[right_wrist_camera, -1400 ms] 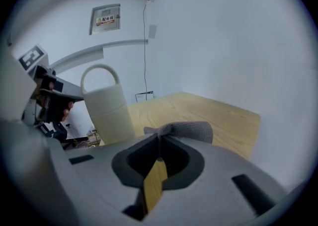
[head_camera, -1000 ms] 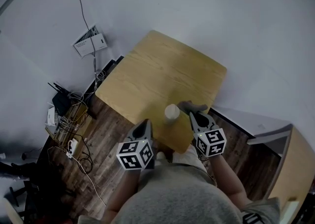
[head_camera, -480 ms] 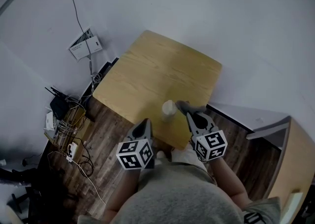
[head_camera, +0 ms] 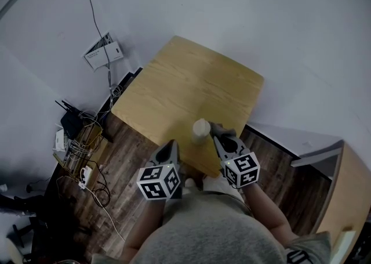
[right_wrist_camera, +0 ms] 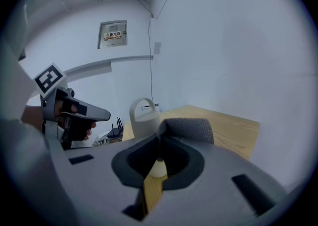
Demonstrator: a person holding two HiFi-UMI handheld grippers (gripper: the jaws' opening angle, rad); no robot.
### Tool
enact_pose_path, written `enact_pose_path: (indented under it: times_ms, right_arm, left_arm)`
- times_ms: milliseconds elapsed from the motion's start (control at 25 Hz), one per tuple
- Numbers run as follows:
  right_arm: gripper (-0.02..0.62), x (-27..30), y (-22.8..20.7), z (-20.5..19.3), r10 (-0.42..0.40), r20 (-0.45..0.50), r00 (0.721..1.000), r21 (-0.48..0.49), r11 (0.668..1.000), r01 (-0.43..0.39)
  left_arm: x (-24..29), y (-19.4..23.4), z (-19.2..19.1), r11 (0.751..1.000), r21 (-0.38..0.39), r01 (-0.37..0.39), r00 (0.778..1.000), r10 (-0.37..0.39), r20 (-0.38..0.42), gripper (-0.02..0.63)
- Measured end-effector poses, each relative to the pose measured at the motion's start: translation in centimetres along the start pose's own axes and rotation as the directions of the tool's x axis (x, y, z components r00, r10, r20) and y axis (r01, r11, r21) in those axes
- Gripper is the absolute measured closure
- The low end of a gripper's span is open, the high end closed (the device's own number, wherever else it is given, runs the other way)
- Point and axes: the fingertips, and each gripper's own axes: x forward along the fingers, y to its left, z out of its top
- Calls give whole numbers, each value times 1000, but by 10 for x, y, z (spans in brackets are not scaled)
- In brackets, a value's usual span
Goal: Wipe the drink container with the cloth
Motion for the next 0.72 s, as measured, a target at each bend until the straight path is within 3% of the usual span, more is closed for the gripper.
enact_pose_path:
  times_ms: [720]
  right_arm:
    - [586,39,5,-77,50,-229,972,-21,998,-56]
  left_arm:
    - [1,14,4,999,-20,-40,999,40,7,603]
